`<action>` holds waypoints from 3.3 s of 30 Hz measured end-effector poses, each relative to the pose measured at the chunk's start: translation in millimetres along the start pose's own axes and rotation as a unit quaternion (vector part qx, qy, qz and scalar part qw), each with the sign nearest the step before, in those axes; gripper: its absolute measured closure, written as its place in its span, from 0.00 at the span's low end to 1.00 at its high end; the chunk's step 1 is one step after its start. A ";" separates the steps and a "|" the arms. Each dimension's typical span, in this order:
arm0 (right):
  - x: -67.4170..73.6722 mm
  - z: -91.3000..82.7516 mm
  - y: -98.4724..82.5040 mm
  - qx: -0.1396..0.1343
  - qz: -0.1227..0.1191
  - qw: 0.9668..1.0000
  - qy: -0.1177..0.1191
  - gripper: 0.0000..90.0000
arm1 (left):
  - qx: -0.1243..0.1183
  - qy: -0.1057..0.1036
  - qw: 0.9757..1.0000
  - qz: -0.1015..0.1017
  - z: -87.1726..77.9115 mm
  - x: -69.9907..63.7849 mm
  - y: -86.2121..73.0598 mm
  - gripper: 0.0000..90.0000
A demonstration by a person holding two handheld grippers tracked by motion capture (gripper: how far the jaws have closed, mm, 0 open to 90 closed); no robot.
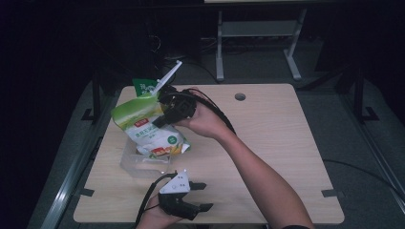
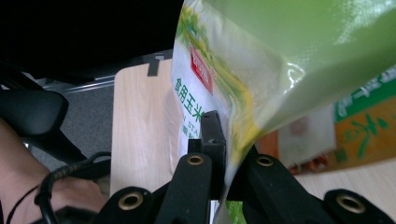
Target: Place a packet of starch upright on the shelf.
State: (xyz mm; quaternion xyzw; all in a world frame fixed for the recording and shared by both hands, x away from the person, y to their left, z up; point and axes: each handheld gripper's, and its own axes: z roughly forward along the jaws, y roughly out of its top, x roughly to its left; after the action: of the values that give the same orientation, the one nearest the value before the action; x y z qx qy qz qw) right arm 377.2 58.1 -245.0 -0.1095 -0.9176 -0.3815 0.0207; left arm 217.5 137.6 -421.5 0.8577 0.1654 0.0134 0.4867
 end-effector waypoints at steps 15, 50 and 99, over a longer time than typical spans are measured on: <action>4.2 41.8 15.9 0.000 -0.004 1.000 0.025 1.00 | 0.001 -0.003 1.000 0.001 1.6 -1.2 -2.1 0.38; -3.9 118.7 -5.9 0.032 0.023 0.998 0.056 0.98 | 0.001 -0.005 1.000 -0.002 0.0 -0.3 -3.4 0.38; -13.6 113.1 -58.1 0.038 0.051 0.996 0.064 0.94 | 0.005 0.003 1.000 -0.008 -1.0 2.5 -6.3 0.38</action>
State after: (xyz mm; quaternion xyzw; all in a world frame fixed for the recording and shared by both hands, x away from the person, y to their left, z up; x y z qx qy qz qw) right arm 383.0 95.5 -367.2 -0.1302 -0.9214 -0.3513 0.1032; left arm 218.0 142.2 -426.6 0.8585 0.1734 0.0116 0.4824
